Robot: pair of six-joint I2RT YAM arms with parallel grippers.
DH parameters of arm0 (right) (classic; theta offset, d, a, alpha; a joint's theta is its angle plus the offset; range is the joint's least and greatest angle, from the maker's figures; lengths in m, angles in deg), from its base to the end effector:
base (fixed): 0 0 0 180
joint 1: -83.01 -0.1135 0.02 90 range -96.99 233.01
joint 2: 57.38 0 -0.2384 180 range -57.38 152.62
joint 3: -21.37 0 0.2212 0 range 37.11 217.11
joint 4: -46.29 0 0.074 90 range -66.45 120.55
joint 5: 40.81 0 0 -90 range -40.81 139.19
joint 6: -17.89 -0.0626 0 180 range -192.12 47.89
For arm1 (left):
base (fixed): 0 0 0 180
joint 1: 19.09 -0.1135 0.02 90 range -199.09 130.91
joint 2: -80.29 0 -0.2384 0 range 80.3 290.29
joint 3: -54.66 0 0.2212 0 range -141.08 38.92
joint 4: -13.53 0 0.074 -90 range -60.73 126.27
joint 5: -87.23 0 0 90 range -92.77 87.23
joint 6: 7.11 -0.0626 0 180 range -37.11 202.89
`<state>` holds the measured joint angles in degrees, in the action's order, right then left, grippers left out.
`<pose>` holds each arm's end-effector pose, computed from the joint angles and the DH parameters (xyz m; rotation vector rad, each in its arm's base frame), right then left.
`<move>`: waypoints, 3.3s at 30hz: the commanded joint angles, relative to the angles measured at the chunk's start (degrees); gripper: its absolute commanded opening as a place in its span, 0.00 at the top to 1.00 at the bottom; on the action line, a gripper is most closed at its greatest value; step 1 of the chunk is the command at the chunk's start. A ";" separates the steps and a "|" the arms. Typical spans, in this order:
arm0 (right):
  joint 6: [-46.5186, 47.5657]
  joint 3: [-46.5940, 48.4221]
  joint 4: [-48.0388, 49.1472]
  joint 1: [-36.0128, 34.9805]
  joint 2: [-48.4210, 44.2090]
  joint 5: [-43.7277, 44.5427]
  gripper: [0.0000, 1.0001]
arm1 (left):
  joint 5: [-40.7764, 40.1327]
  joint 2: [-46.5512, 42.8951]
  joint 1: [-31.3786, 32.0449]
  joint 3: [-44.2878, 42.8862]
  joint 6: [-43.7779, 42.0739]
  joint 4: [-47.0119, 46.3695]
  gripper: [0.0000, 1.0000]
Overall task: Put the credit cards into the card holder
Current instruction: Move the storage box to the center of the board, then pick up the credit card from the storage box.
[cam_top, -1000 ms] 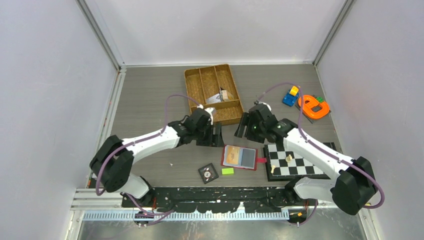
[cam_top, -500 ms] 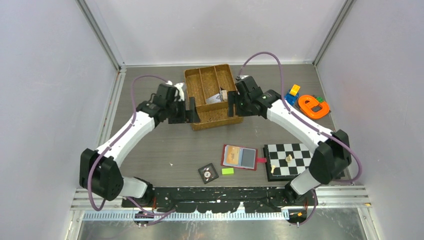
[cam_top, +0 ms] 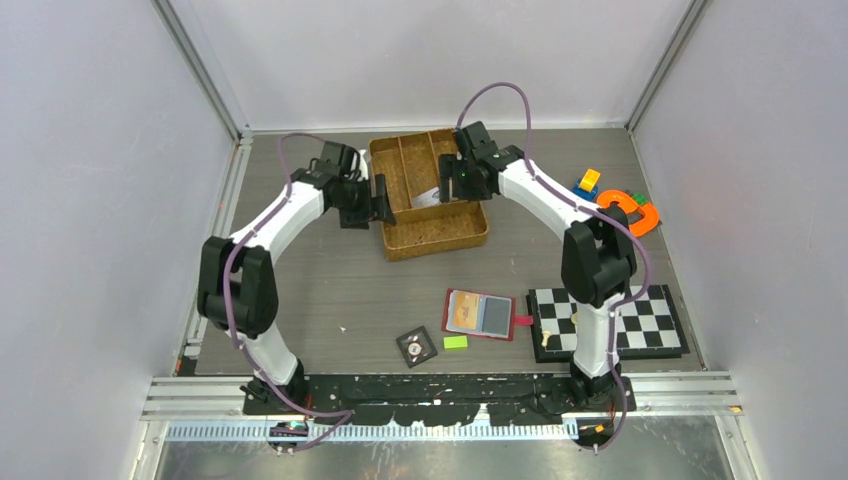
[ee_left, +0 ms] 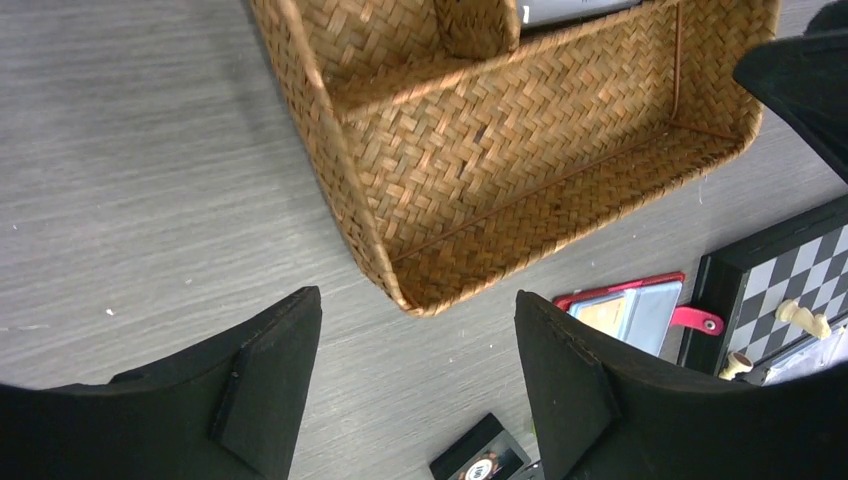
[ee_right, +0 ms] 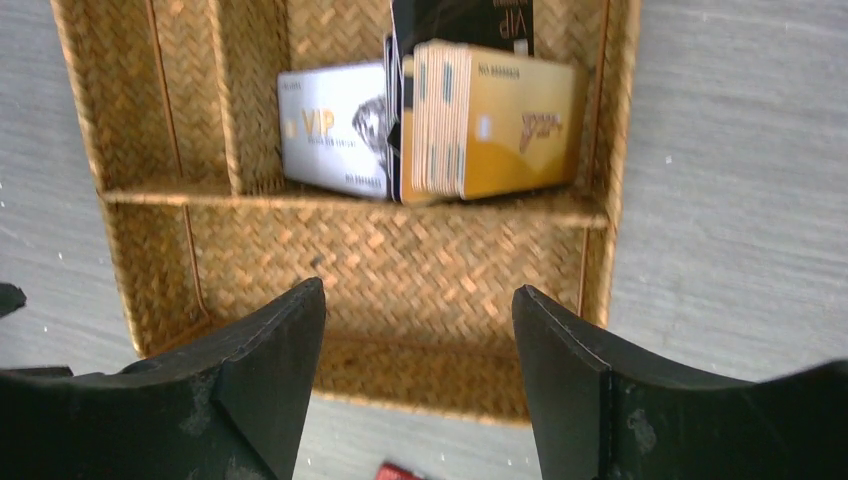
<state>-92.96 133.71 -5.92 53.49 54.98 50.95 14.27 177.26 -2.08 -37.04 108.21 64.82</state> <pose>0.3625 0.2031 0.2259 -0.1767 2.5063 0.3308 0.3226 -0.1179 0.2181 -0.0725 2.6294 -0.6521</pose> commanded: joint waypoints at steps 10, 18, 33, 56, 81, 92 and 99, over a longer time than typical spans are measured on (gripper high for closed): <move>0.02 17.57 -0.60 0.05 15.44 4.08 0.26 | -0.60 8.67 -0.93 -9.68 -5.60 5.36 0.44; -1.60 20.82 -1.09 -2.11 17.51 1.27 0.27 | 0.94 9.58 -0.93 -9.03 -5.21 4.44 0.46; -1.86 20.38 -0.48 -3.34 14.04 4.56 0.34 | 2.57 8.94 -0.91 -8.94 -4.75 4.00 0.50; -3.98 17.14 2.68 -3.33 10.96 4.33 0.67 | 2.97 8.57 -0.93 -8.86 -4.84 4.33 0.52; -6.44 16.13 4.23 -3.33 10.55 0.91 0.58 | 3.35 7.75 -0.93 -8.65 -4.84 4.23 0.54; -6.67 15.16 4.92 -3.33 9.25 1.34 0.64 | 3.51 7.53 -0.93 -8.59 -4.93 4.25 0.55; -6.82 14.64 5.18 -3.34 8.89 1.47 0.72 | 3.54 7.37 -0.93 -8.59 -5.01 4.31 0.55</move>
<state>-98.99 148.61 -3.69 50.80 68.23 52.94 16.61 187.06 -2.73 -45.63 103.51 69.36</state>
